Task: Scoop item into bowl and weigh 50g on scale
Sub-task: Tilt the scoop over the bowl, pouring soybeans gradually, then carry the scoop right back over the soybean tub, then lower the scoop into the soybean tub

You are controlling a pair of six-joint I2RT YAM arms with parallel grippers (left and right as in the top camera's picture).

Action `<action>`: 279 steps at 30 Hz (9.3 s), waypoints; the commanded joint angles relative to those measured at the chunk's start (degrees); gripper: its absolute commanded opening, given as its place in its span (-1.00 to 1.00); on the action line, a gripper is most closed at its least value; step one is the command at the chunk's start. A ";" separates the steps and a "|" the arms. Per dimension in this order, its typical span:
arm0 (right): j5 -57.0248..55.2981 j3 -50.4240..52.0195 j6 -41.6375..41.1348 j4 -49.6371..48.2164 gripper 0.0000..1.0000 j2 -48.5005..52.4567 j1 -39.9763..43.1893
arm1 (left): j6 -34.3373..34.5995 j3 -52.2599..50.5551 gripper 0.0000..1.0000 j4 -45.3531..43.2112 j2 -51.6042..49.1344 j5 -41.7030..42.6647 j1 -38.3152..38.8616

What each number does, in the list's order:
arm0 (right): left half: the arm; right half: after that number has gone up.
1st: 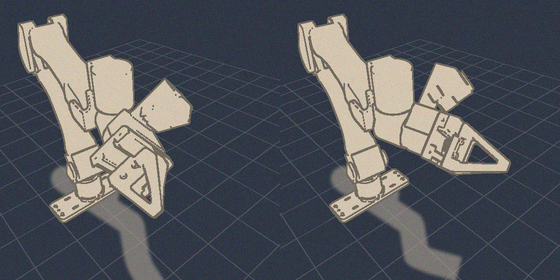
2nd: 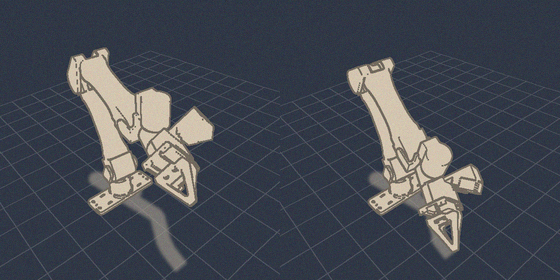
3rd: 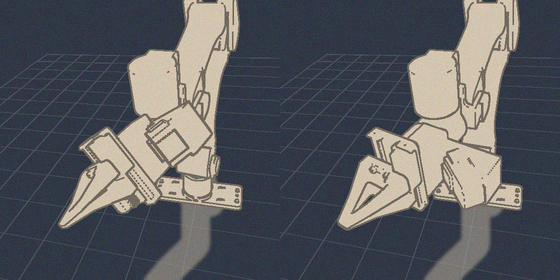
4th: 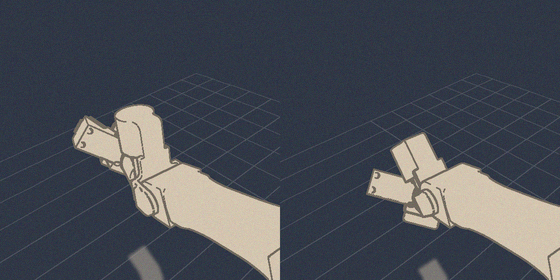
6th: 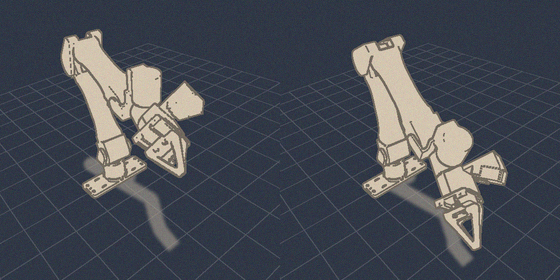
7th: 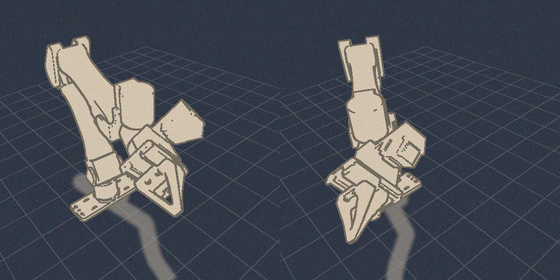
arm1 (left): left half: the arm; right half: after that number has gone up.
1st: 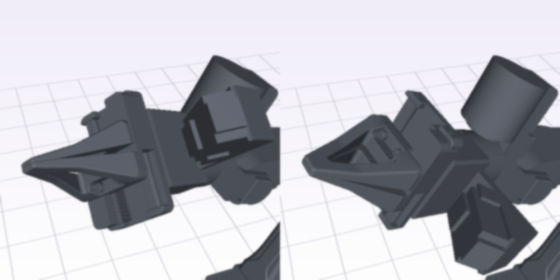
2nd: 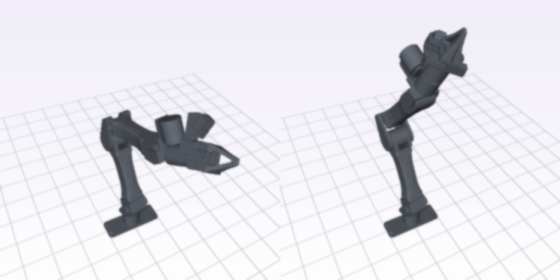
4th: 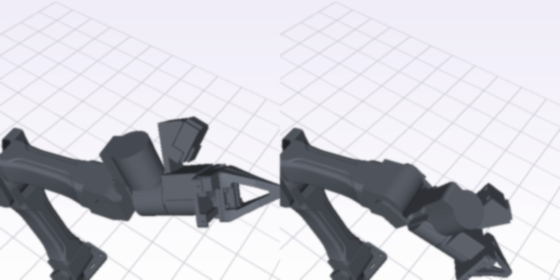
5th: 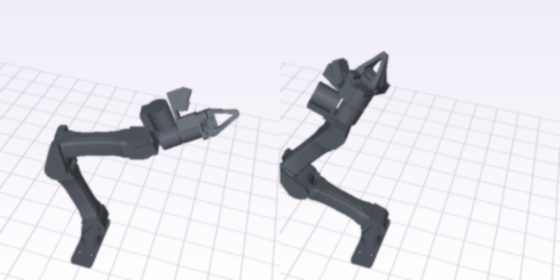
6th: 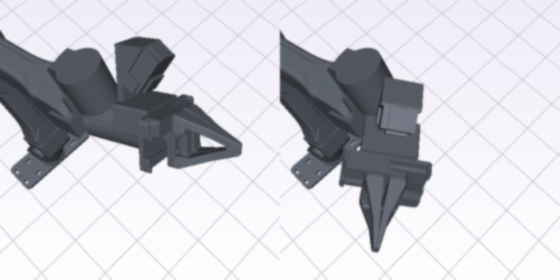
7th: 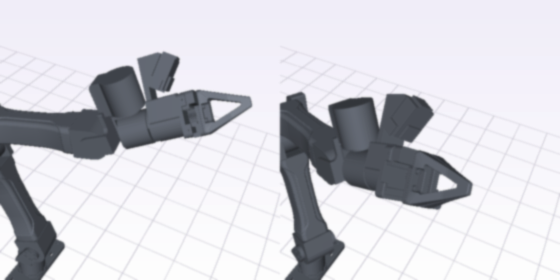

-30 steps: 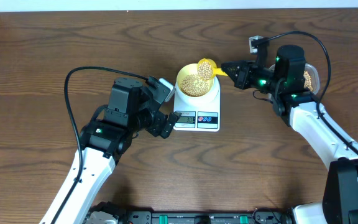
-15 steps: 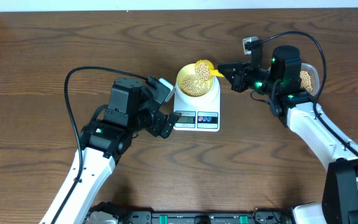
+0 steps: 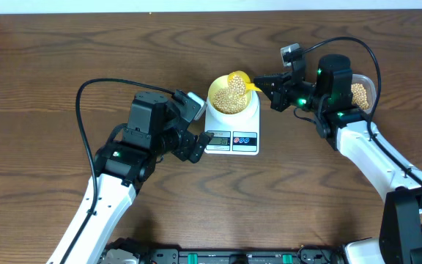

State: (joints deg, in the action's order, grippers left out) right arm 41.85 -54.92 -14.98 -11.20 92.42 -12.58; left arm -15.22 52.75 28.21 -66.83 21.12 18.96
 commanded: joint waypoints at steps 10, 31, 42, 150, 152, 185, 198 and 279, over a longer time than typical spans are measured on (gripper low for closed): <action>0.09 -0.04 6.60 -0.17 -0.98 0.28 -0.39 | 0.09 -0.11 0.83 -0.04 0.61 0.72 -0.31; 0.09 -0.04 11.98 -0.17 -0.98 0.28 -0.39 | 0.09 -0.11 0.83 -0.04 0.61 0.72 -0.31; 0.07 -0.04 16.94 -0.22 -0.98 0.28 -0.39 | 0.09 -0.11 0.83 -0.04 0.61 0.72 -0.31; 8.17 -0.04 -33.42 -6.82 -0.97 0.26 20.00 | 0.09 -0.09 0.83 -0.04 0.61 0.72 -0.31; 10.01 -0.04 -33.33 -6.80 -0.97 0.26 21.86 | 0.09 -0.11 0.83 -0.04 0.61 0.72 -0.31; 9.51 -0.04 15.78 7.80 -0.98 0.26 35.89 | 0.09 -0.11 0.83 -0.04 0.61 0.72 -0.31; 9.51 -0.04 39.82 11.67 -0.98 0.26 35.85 | 0.09 -0.11 0.83 -0.04 0.61 0.72 -0.31; -9.38 -0.15 0.20 22.80 -0.49 -0.07 35.87 | 0.09 -0.11 0.83 -0.04 0.61 0.72 -0.31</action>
State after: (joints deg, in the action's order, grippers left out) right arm 33.98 -54.89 -14.46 11.49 92.42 23.18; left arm -15.22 52.73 28.21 -66.83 21.12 18.96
